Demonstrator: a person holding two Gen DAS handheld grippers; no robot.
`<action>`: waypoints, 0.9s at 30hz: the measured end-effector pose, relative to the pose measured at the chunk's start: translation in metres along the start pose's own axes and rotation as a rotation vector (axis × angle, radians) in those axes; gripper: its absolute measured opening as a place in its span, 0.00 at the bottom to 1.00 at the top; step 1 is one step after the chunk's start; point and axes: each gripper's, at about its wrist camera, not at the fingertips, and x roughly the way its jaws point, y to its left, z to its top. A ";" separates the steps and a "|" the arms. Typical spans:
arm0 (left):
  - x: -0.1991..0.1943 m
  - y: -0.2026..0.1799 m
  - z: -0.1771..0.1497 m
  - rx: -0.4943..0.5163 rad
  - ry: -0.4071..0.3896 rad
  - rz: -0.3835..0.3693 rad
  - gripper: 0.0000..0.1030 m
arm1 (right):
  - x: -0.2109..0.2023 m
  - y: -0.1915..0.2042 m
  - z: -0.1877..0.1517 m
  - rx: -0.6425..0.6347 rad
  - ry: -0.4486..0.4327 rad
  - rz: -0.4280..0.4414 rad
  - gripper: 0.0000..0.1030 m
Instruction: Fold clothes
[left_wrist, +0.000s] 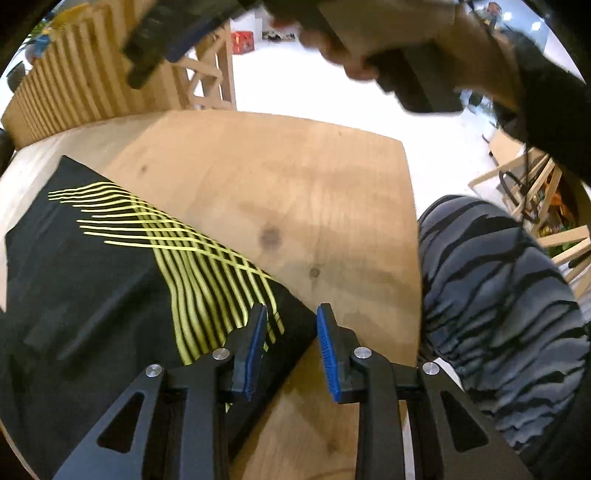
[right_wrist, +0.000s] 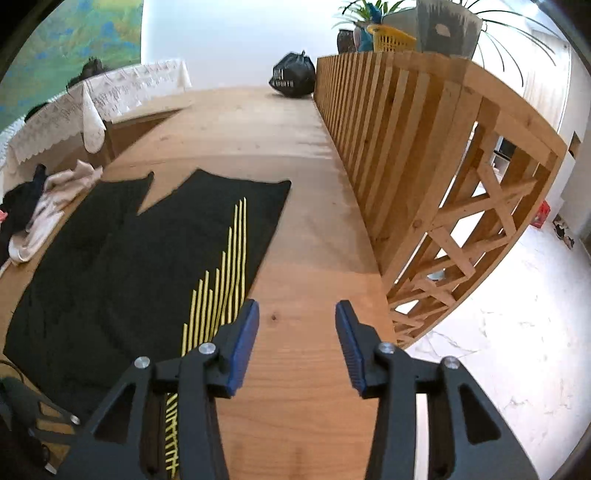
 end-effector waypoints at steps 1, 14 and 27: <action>0.004 0.001 0.000 0.000 0.009 -0.004 0.28 | 0.005 0.000 0.002 0.002 0.025 -0.013 0.42; -0.019 0.038 -0.025 -0.268 -0.178 -0.102 0.11 | 0.101 -0.008 0.051 0.095 0.195 0.073 0.41; -0.083 0.098 -0.069 -0.546 -0.408 -0.128 0.09 | 0.204 0.020 0.125 0.088 0.258 -0.027 0.41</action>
